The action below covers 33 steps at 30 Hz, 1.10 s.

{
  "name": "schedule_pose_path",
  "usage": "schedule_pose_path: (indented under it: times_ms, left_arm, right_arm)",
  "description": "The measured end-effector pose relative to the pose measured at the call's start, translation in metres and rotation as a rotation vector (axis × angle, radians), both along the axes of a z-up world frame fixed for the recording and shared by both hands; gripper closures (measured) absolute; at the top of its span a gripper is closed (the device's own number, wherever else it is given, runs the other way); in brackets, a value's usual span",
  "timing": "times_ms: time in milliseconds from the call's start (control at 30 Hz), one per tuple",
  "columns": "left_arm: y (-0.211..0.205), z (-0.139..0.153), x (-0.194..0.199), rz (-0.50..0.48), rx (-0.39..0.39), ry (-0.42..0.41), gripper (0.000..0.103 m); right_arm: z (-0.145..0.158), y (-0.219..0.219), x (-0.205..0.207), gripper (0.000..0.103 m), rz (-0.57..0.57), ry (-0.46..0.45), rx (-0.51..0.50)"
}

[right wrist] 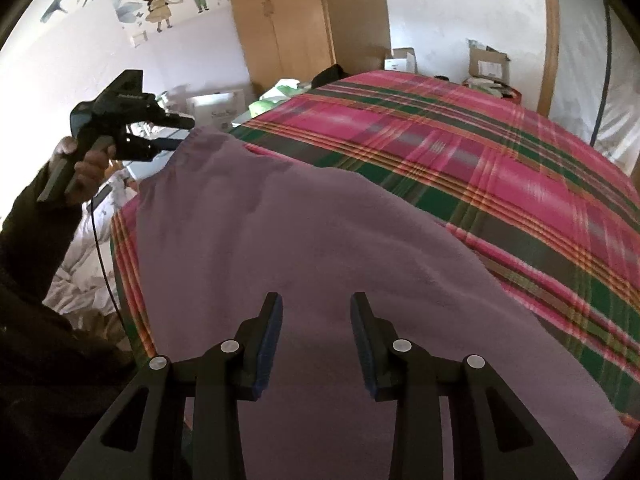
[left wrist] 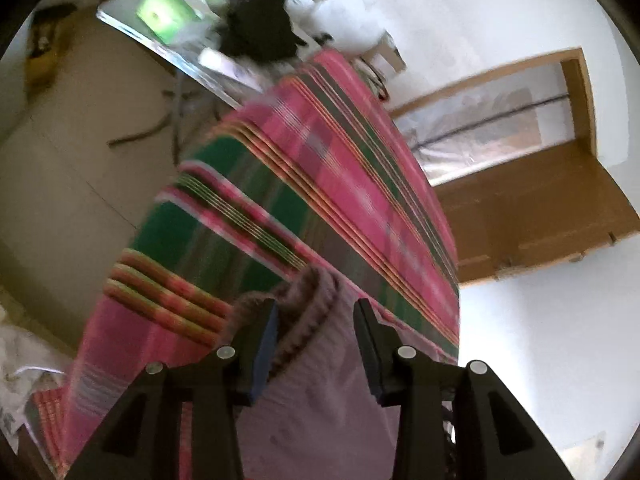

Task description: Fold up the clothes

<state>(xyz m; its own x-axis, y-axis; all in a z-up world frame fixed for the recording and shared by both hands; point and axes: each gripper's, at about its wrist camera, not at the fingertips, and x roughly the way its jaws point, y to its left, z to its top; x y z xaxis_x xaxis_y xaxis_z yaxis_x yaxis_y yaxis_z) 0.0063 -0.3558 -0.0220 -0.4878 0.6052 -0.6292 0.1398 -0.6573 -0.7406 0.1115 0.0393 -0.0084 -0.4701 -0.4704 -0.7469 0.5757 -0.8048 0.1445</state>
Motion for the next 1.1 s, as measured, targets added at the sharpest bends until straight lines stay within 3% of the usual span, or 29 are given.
schedule_pose_path:
  times_ms: [433, 633, 800, 1000, 1100]
  left_arm:
    - [-0.001, -0.014, -0.022, -0.042, 0.045, -0.064, 0.064]
    - [0.018, -0.011, -0.010, -0.080, -0.018, -0.080, 0.068]
    - [0.037, 0.003, 0.014, -0.087, -0.166, -0.042, 0.068]
    - [0.041, 0.008, 0.043, -0.012, -0.184, 0.025, 0.068]
    - [0.047, 0.004, 0.037, -0.020, -0.211, 0.031, 0.068]
  right_arm:
    - [-0.007, -0.018, -0.010, 0.066, 0.012, -0.049, -0.067]
    - [-0.013, -0.024, -0.016, 0.066, 0.009, -0.076, -0.088]
    - [-0.016, -0.025, -0.019, 0.066, -0.001, -0.093, -0.094]
    - [-0.018, -0.025, -0.019, 0.066, -0.007, -0.105, -0.106]
    - [-0.019, -0.026, -0.020, 0.066, -0.007, -0.110, -0.110]
